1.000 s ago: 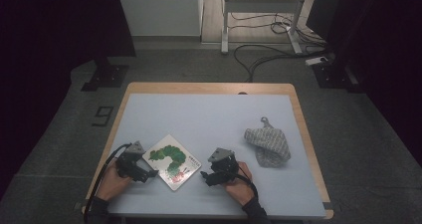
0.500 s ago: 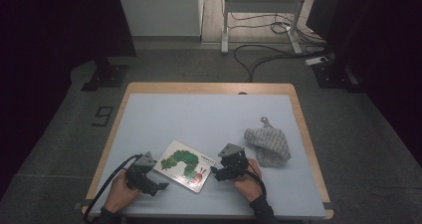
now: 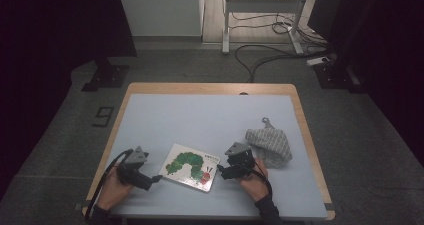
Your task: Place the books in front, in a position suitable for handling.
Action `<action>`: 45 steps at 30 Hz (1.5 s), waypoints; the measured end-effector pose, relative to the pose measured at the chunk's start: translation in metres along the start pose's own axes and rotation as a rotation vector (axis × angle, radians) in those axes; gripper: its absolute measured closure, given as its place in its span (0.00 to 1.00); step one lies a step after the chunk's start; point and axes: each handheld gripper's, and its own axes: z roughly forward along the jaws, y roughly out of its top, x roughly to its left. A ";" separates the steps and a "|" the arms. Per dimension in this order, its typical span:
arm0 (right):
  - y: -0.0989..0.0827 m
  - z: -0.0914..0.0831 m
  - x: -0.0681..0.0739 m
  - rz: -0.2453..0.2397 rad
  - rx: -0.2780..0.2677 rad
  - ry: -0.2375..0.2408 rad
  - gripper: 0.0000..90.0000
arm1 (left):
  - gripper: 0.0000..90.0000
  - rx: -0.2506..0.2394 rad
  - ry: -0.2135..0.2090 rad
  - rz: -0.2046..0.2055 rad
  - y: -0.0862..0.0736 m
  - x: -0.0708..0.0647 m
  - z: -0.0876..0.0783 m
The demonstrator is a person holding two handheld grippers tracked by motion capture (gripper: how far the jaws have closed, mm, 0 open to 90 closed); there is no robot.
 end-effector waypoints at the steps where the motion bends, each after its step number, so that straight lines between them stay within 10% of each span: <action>1: 0.000 -0.001 -0.001 0.004 -0.001 0.004 0.15 | 0.00 0.007 0.022 -0.007 0.000 0.007 -0.001; 9: 0.002 -0.008 -0.001 0.008 -0.007 0.017 0.15 | 0.00 0.081 0.027 -0.013 0.002 0.029 0.019; 19: 0.000 -0.014 0.004 0.007 0.003 0.033 0.15 | 0.00 0.065 0.016 0.058 0.006 0.007 0.032; 35: -0.012 -0.015 -0.005 0.088 0.014 0.151 0.15 | 0.00 0.014 -0.178 0.079 0.019 -0.048 0.053; 45: -0.011 -0.010 -0.005 0.121 0.023 0.202 0.13 | 0.00 0.021 -0.199 0.082 0.022 -0.051 0.056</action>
